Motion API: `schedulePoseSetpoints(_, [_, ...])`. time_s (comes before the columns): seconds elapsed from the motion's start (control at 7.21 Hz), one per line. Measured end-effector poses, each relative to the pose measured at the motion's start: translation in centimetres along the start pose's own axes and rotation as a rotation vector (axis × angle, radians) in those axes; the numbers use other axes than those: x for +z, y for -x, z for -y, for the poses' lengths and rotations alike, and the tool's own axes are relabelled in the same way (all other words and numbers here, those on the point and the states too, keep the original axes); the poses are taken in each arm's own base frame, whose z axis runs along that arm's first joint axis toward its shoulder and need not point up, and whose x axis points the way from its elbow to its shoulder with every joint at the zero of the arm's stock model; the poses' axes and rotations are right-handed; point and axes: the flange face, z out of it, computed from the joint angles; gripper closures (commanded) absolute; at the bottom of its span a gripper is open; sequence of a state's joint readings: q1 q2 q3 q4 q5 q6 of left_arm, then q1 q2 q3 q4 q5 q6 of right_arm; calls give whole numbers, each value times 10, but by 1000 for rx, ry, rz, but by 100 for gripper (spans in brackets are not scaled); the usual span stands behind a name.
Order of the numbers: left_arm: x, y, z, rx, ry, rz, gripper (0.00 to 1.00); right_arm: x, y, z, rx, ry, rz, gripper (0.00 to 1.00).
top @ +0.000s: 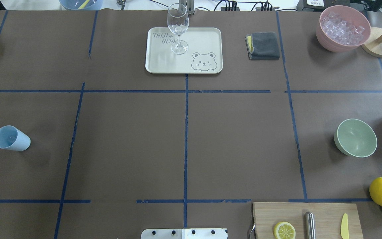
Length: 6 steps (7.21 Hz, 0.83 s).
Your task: Pour ice into bowl
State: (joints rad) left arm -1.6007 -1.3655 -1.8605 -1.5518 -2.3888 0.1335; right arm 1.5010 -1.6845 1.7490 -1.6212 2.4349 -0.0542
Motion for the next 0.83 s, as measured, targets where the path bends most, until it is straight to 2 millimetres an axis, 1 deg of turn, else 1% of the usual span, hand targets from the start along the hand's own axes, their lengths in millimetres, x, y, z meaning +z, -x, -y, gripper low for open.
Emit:
schedulePoseSetpoints(0.14, [4, 4, -1, 4, 4, -1, 0, 1, 1, 0, -9, -1, 0, 0])
schedulePoseSetpoints(0.42, [4, 3, 3, 28, -15, -1, 0, 11, 11, 2, -58, -6, 2, 0])
schedulePoseSetpoints(0.83, [3, -1, 15, 47, -37, -37, 0, 26, 26, 4, -126, -1, 9, 0])
